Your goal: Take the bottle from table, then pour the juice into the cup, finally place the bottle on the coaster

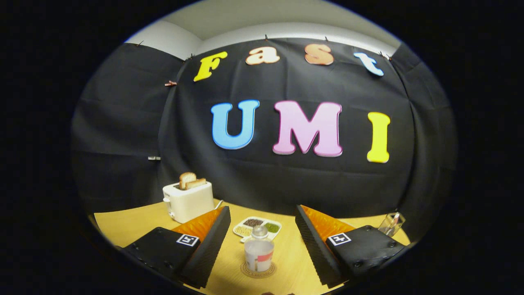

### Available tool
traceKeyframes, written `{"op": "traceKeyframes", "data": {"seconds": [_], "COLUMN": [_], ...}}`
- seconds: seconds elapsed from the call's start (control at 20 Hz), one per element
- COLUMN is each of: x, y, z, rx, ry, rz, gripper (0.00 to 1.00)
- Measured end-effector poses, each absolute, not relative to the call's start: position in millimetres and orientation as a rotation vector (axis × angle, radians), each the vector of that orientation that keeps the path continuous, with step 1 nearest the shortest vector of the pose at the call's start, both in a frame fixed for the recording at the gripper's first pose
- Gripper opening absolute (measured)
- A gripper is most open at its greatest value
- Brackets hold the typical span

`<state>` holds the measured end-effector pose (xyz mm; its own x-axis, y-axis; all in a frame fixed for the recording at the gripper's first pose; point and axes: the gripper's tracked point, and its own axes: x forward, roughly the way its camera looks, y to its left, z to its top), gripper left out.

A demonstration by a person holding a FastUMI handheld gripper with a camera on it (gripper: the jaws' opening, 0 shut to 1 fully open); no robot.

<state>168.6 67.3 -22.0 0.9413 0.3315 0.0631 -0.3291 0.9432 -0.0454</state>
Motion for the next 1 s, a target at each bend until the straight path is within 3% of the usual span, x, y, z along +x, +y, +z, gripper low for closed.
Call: {"op": "traceKeyframes", "data": {"seconds": [0.4,0.7,1.0], "x": [97,36,-26], "y": [-10,-63,-92], "z": [77,62,29], "rx": [-0.091,0.011,0.043], "ry": [-0.154,-0.033,0.038], "rz": [0.109,-0.062,-0.139], "gripper": [0.97,0.97,0.97]}}
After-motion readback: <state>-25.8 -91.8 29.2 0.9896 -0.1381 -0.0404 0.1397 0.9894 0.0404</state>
